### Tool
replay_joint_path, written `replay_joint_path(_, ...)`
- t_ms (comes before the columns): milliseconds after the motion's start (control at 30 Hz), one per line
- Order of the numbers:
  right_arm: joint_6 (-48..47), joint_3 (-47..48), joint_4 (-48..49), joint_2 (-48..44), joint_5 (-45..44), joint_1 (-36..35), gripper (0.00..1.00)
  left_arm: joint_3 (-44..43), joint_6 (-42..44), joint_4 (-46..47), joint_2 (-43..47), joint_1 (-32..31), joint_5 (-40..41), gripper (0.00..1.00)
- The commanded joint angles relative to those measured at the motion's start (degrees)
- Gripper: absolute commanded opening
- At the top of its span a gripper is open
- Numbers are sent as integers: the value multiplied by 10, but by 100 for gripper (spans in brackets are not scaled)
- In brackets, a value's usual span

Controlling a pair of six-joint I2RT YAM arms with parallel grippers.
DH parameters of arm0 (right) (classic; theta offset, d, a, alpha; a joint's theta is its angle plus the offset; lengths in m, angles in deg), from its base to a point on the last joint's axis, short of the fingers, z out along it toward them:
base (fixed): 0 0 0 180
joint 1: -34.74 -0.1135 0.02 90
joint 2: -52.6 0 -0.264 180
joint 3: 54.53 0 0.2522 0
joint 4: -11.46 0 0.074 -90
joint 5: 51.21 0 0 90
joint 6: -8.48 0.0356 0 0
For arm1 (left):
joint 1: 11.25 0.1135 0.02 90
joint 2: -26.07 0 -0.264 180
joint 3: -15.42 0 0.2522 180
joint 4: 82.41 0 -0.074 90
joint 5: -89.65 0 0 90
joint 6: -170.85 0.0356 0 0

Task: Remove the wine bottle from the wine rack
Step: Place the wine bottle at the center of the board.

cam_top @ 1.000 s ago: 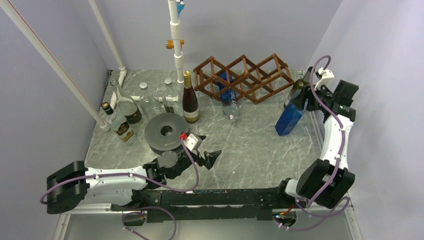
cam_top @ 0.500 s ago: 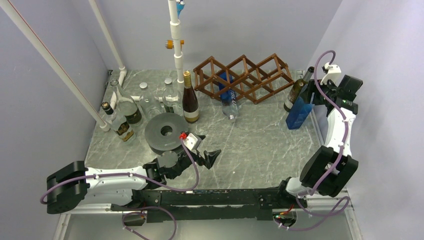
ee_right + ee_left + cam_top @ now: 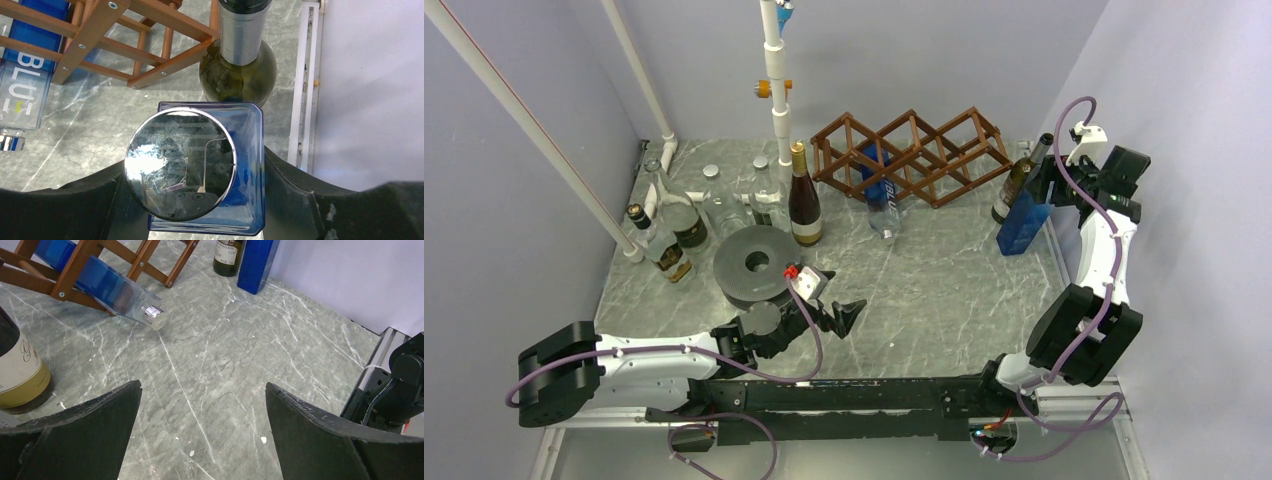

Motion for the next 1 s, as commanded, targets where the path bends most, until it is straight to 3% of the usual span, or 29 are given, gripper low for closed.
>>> replay_joint_path(0,-18,44,63,-8,15,3,39,-4,-11,18,-3,-3,7,100)
replay_joint_path(633,-16,31,70,-18,12,3,75,-5,-15,16,-4,-2,7,99)
replay_joint_path(967,-11,28,75,-30,6,3,86,-6,-15,16,-7,-3,6,99)
